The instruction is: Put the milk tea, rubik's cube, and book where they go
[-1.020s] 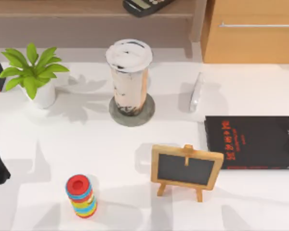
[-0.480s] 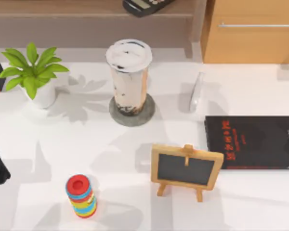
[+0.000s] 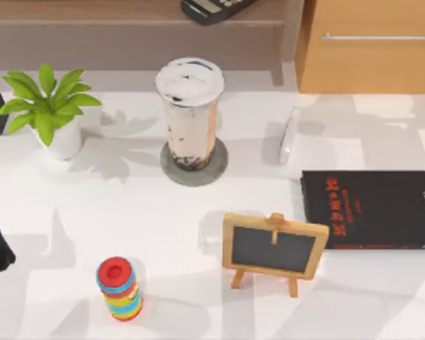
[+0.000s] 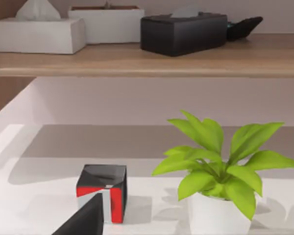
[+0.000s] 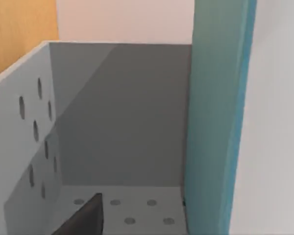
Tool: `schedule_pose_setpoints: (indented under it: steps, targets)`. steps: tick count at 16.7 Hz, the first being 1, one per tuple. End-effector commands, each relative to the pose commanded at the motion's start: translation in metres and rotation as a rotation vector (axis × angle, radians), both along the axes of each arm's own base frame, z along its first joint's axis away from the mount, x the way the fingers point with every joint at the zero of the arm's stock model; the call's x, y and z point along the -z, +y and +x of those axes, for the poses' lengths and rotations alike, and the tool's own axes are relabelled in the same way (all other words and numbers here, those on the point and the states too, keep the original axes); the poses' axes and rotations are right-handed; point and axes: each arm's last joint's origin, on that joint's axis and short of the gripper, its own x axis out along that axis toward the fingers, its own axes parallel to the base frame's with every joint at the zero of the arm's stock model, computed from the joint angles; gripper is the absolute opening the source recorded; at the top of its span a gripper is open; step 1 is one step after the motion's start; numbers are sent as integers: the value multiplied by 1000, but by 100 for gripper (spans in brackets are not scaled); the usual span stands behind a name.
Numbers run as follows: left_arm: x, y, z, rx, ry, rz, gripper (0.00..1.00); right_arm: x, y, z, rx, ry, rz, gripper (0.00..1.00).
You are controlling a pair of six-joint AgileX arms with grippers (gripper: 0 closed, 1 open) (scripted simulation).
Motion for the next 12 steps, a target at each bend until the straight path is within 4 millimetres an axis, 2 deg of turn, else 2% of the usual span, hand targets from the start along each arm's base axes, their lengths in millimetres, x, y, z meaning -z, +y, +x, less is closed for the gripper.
schedule_pose_setpoints:
  steps: [3,8,12]
  targets:
    - [0,0,0,0,0,0,100,9,-11,11,0,-7,-3,100]
    - [0,0,0,0,0,0,100,9,-9,11,-2,-4,-1,100]
    - [0,0,0,0,0,0,100,9,-11,26,0,-7,-3,100]
